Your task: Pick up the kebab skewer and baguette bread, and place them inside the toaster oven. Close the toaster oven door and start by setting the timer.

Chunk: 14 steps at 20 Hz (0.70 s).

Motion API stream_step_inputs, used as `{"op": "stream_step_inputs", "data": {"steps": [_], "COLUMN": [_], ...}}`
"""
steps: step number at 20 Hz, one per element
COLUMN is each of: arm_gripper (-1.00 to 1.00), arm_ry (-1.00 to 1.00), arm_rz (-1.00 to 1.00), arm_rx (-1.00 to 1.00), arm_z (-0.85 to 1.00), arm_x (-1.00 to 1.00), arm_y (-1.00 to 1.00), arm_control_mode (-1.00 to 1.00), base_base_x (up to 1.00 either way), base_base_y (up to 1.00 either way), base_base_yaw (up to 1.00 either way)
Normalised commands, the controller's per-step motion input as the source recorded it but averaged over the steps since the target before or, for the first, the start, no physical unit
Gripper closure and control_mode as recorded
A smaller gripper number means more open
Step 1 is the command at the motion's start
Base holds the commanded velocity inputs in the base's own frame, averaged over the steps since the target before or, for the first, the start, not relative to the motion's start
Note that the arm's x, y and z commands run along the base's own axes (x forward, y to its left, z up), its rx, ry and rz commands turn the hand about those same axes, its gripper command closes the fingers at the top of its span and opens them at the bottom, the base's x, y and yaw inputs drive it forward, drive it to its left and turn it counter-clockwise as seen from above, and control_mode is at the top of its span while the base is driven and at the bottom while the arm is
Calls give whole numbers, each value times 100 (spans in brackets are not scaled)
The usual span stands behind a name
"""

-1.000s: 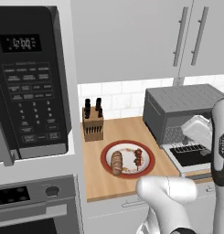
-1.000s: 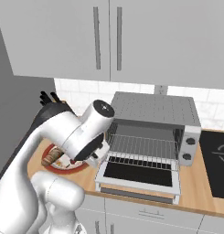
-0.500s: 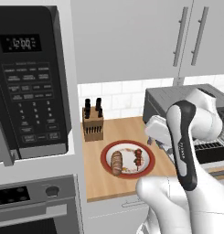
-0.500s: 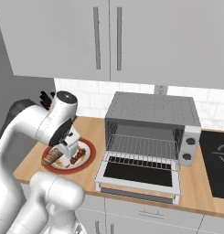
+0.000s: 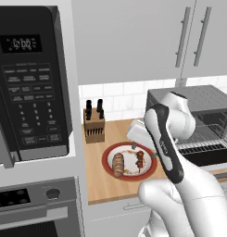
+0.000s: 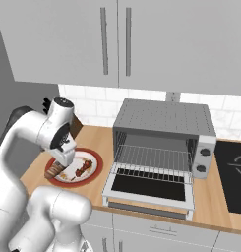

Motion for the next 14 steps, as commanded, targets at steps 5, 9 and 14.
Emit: {"op": "stream_step_inputs", "data": {"steps": [5, 9, 14], "arm_gripper": [-100, -100, -100], "arm_ry": [12, 4, 5], "arm_rz": [0, 0, 0], "arm_rx": [-17, -16, -4], "arm_z": [-43, -47, -28], "arm_x": [46, 36, 39], "arm_y": [36, 18, 1], "arm_control_mode": [-100, -100, -100], "base_base_x": [0, 0, 0], "base_base_y": [0, 0, 0], "base_base_yaw": [0, 0, 0]}}
